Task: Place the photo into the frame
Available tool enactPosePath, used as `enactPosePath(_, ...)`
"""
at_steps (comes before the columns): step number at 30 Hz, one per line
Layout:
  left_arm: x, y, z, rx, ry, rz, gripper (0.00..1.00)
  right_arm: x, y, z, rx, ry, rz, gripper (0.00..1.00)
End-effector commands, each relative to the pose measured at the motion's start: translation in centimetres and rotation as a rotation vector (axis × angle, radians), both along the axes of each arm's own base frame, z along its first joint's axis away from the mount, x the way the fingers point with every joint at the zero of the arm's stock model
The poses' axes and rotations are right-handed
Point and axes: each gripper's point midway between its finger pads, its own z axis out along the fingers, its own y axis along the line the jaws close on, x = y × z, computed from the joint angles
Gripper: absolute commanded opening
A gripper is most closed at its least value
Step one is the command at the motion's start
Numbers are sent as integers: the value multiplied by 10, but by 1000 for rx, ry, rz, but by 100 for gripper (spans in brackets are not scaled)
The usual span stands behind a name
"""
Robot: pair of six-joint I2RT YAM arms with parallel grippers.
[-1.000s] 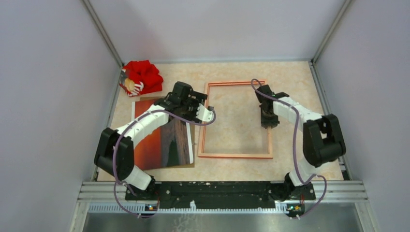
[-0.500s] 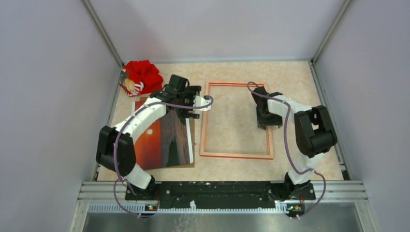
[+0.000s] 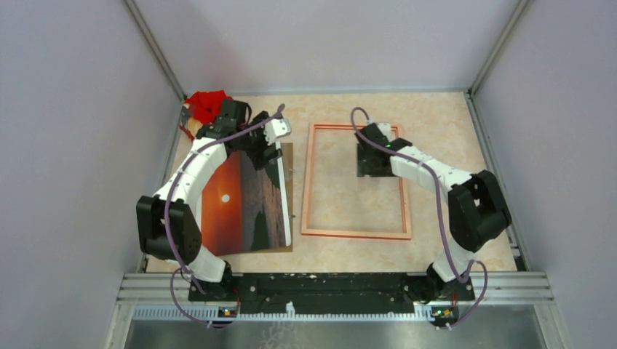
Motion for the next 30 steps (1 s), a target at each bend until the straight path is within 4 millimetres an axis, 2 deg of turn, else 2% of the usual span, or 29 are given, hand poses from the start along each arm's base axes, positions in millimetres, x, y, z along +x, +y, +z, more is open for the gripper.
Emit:
enactPosePath(1, 1, 13, 27, -191, 89, 154, 99, 28, 124, 52, 244, -222, 135, 74)
enactPosePath(4, 8, 35, 21, -227, 127, 275, 99, 26, 185, 46, 301, -223, 227, 74)
enactPosePath(6, 10, 53, 14, -223, 147, 357, 99, 25, 214, 34, 317, -198, 271, 74)
enactPosePath(9, 10, 80, 7, -222, 176, 449, 99, 24, 243, 18, 323, -170, 314, 72)
enactPosePath(13, 5, 116, -1, -206, 199, 557, 99, 23, 264, 0, 362, -144, 356, 69)
enactPosePath(17, -1, 150, -16, -135, 204, 668, 99, 21, 268, -21, 342, -114, 366, 65)
enactPosePath(20, -8, 173, -25, -101, 209, 727, 99, 18, 262, -32, 315, -102, 353, 56)
enactPosePath(25, -13, 213, -40, -8, 165, 832, 99, 8, 235, -35, 277, -122, 304, 46)
enactPosePath(30, -23, 259, -59, 81, 182, 944, 99, 0, 207, -35, 245, -142, 269, 41)
